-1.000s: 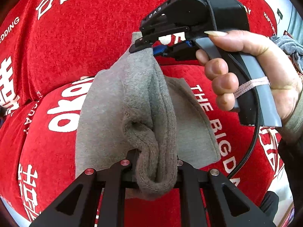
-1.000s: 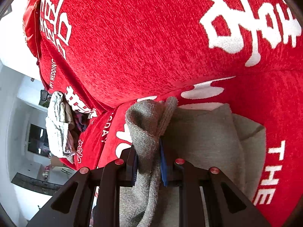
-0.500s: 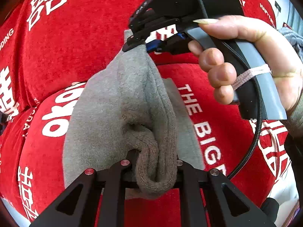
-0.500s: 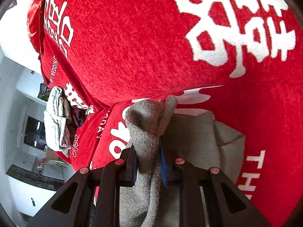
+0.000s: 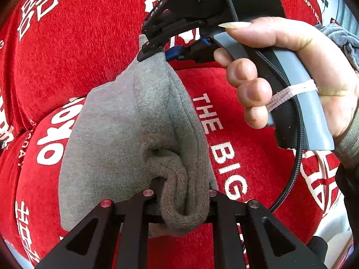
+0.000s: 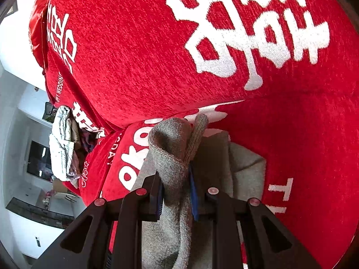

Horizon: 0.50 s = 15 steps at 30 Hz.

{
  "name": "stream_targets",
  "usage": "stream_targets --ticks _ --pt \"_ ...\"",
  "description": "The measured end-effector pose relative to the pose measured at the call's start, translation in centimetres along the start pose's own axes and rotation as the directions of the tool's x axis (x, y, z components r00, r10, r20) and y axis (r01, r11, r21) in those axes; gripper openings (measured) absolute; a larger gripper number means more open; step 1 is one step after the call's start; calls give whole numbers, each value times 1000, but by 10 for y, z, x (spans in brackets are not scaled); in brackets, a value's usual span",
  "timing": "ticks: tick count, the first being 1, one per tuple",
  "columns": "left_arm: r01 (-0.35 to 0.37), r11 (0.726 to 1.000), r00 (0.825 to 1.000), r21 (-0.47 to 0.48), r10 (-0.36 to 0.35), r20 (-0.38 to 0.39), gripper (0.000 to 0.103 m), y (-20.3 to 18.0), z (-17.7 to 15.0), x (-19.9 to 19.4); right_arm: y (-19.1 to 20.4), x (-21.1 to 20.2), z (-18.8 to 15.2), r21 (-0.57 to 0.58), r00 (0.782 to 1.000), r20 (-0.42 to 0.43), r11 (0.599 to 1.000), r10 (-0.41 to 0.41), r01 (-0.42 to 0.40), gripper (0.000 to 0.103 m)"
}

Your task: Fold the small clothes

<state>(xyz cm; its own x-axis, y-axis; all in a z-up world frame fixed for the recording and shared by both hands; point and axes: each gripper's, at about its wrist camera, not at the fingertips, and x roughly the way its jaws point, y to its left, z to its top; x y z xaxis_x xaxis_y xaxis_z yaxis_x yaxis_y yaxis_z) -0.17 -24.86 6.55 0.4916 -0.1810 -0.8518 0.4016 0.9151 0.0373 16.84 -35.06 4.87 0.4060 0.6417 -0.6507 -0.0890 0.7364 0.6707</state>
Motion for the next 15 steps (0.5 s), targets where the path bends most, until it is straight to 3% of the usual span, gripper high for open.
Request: stream_targets --ticks 6,15 --pt "-36 999 999 17 36 -23 15 -1 -3 8 0 13 -2 -14 1000 -1 1000 -7 7 21" --pt "-74 996 996 56 76 -44 15 -12 -13 22 -34 22 -14 54 999 5 998 -35 34 21"
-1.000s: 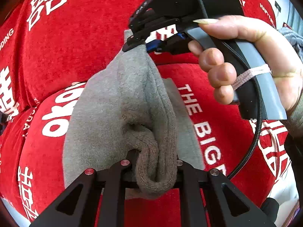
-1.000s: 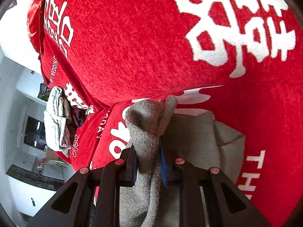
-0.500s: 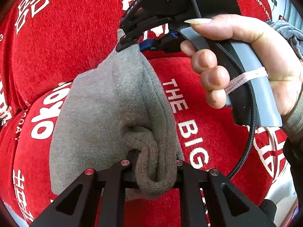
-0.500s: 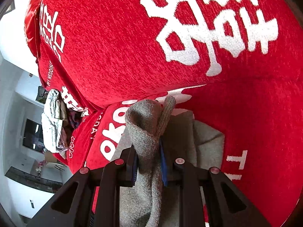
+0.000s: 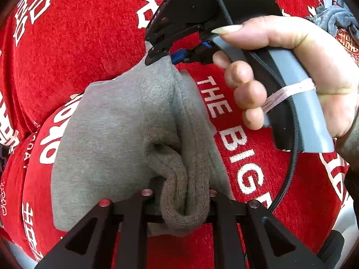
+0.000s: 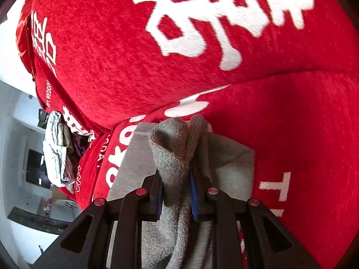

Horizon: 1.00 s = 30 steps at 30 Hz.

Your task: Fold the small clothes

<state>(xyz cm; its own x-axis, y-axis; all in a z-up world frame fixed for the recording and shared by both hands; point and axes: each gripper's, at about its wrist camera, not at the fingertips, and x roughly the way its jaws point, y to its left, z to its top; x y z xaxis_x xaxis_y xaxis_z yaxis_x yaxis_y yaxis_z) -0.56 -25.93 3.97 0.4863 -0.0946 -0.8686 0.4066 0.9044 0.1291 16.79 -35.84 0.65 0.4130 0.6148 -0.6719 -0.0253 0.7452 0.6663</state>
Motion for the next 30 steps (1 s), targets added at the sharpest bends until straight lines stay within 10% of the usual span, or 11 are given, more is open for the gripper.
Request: stream_targets --ticks 7,11,21,28,30 --pt "52 999 999 -14 -52 -1 18 10 -1 -3 -1 -1 3 4 992 17 992 -127 127 36" --pt "171 982 985 -78 -170 15 93 26 -5 -20 -2 -25 2 30 988 77 991 -133 131 57" --pt "300 949 940 -92 -278 197 94 67 -23 -82 50 -59 -40 -85 988 65 987 143 -137 62" --pt "84 963 995 -257 -68 71 94 127 -22 -15 29 -24 -63 28 987 -28 987 159 -158 62" --pt "129 942 992 -310 -125 31 95 143 -36 2 12 -27 -69 55 994 -6 992 113 -113 62"
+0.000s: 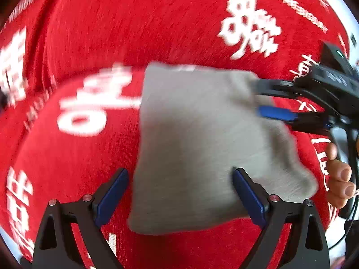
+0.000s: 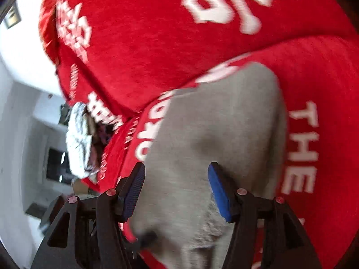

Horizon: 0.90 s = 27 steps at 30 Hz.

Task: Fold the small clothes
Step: 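Lower the folded grey sweater onto the cushion with both grippers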

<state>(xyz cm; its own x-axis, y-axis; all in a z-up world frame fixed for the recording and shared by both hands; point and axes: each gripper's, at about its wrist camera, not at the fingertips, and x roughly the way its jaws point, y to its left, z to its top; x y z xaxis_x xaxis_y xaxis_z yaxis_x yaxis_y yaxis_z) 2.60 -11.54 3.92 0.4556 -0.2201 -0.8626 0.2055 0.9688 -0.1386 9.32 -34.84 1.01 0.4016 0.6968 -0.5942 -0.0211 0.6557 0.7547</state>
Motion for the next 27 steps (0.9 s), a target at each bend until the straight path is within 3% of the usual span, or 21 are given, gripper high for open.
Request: stream_targets --ticks 4,7,11,13,14,16,19,21,24,26,27 --pt "96 991 993 -96 -102 -53 95 29 -13 14 -25 -20 -8 60 999 53 998 9 -12 56" --pt "57 997 998 -46 -57 -7 95 20 -6 -8 -6 -34 -12 -12 994 73 997 -79 80 58" --pt "74 997 995 -3 -73 71 95 6 10 -35 27 -49 -32 -121 996 65 991 66 -57 62" --pt "31 999 997 20 -32 71 95 5 12 -31 35 -43 -48 -128 990 29 983 135 -130 64" --pt "-33 999 998 40 30 63 95 4 11 -24 34 -40 -54 -121 989 14 982 150 -147 64" --pt "-88 995 996 54 86 38 95 8 9 -12 27 -31 -67 -101 985 -27 980 168 -170 64" --pt "-45 999 999 29 45 4 98 20 3 0 4 -22 -76 -72 997 -24 995 67 -68 62" --pt "-53 998 999 31 53 5 102 23 1 0 -14 -26 -76 -10 994 -4 994 111 -111 50" --pt "-51 997 998 58 49 28 102 24 3 -14 -19 -51 -78 -12 994 66 996 84 -83 48" --pt "-58 995 997 76 53 62 102 27 8 -25 -12 -69 -79 -65 991 124 996 -54 63 70" --pt "-47 996 997 74 43 63 102 30 13 -27 -10 -82 -77 -85 973 180 983 -144 161 85"
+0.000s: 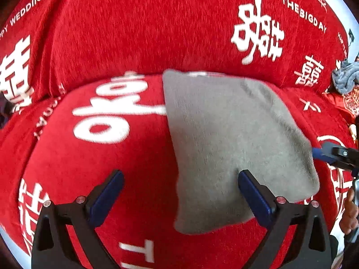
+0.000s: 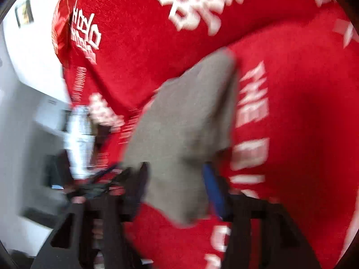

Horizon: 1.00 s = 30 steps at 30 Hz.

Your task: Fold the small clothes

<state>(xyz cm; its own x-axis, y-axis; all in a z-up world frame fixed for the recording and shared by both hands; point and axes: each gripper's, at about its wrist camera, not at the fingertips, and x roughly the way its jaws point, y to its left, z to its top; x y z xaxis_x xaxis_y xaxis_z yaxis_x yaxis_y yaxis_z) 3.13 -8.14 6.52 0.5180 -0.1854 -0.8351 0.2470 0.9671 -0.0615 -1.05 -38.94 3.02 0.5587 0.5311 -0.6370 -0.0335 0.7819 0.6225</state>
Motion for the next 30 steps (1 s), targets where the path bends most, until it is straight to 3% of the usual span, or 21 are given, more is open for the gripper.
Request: stream_targets --ticks 2,6,11,14,19,26,28,30 --pt "37 999 999 -24 -38 -18 102 9 11 2 -6 -12 7 8 999 35 1000 -23 22 88" --pt "73 996 994 -59 -78 -79 102 15 32 25 -23 -18 23 93 998 48 995 27 -31 88" --pt "147 986 977 -78 -157 -146 102 4 46 56 -4 35 36 92 998 -41 994 56 -52 88" --pt "203 974 956 -104 -220 -194 102 -2 49 75 -2 60 38 98 995 -86 994 52 -43 88" --pt "317 928 891 -198 -363 -273 102 3 52 105 -7 95 42 131 990 -128 991 56 -39 88" --pt "367 922 861 -127 -388 -330 102 0 62 115 -4 111 53 139 985 -141 987 96 -76 88" --pt "383 916 856 -117 -400 -328 102 2 61 114 2 113 48 126 978 -167 986 127 -107 87" --pt "390 915 857 -104 -402 -322 102 1 61 114 9 115 43 88 979 -171 992 109 -95 86"
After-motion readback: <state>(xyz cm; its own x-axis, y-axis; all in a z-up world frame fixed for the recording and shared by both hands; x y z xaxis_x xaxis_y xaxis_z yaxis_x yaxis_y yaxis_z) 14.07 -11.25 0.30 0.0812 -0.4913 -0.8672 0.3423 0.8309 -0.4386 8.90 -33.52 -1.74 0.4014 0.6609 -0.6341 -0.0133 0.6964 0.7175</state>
